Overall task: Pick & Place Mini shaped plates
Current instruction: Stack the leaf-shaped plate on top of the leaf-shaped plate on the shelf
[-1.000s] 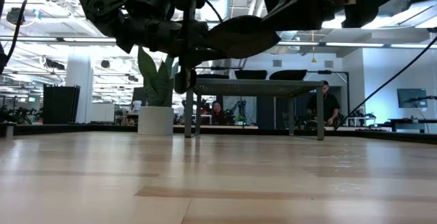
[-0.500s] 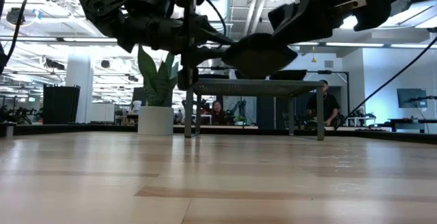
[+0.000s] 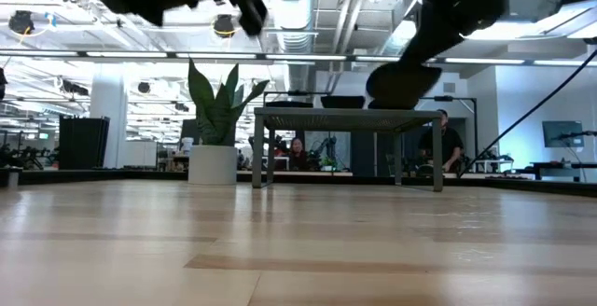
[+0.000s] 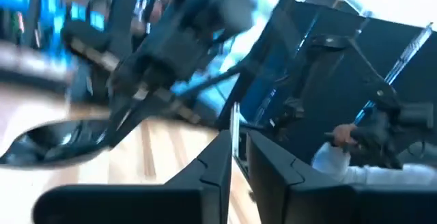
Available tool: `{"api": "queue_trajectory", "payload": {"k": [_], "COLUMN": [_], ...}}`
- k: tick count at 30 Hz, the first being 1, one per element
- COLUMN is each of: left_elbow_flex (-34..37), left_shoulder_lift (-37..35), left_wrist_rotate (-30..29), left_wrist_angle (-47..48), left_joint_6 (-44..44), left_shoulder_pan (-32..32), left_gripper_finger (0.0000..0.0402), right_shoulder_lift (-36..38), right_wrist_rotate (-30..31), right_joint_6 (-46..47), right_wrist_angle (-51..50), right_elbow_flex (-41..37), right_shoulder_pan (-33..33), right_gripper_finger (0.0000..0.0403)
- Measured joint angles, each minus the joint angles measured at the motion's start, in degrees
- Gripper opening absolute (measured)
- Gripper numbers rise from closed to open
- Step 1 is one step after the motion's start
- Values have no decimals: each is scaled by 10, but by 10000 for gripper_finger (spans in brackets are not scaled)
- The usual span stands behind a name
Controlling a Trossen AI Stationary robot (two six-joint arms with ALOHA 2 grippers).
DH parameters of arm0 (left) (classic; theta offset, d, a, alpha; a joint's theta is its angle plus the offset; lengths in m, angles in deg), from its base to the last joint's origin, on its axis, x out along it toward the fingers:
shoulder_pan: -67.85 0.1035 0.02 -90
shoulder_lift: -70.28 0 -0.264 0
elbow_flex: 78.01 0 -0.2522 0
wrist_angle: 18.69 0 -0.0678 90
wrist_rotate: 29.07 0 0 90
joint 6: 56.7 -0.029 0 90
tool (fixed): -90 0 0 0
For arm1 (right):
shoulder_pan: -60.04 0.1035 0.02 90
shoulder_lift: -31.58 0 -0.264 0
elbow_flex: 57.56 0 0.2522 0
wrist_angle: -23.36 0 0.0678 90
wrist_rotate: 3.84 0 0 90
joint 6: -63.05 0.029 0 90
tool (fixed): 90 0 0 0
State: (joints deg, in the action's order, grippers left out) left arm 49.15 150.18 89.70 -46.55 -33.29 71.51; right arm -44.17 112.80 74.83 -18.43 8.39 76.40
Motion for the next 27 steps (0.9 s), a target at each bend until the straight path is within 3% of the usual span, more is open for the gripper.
{"api": "queue_trajectory", "payload": {"k": [6,9,13,18,27], "left_elbow_flex": [41,66,97,113,116], "left_shoulder_lift": [-109,-143,-170,-173,-172], "left_wrist_rotate": [-3,-6,-42,-96,-100], "left_wrist_angle": [2,4,6,5,6], "left_joint_6": [-103,-125,-127,-127,-127], "left_shoulder_pan": [0,0,1,9,32], "left_gripper_finger": [44,44,43,43,43], "right_shoulder_lift": [1,1,1,1,0], "right_wrist_rotate": [250,303,272,119,105], "right_joint_6": [-65,-90,-89,-92,-88], "right_wrist_angle": [-14,5,7,3,-32], "right_elbow_flex": [29,42,53,53,53], "right_shoulder_pan": [-16,-51,-123,-215,-292], "right_gripper_finger": [2,3,3,6,36]}}
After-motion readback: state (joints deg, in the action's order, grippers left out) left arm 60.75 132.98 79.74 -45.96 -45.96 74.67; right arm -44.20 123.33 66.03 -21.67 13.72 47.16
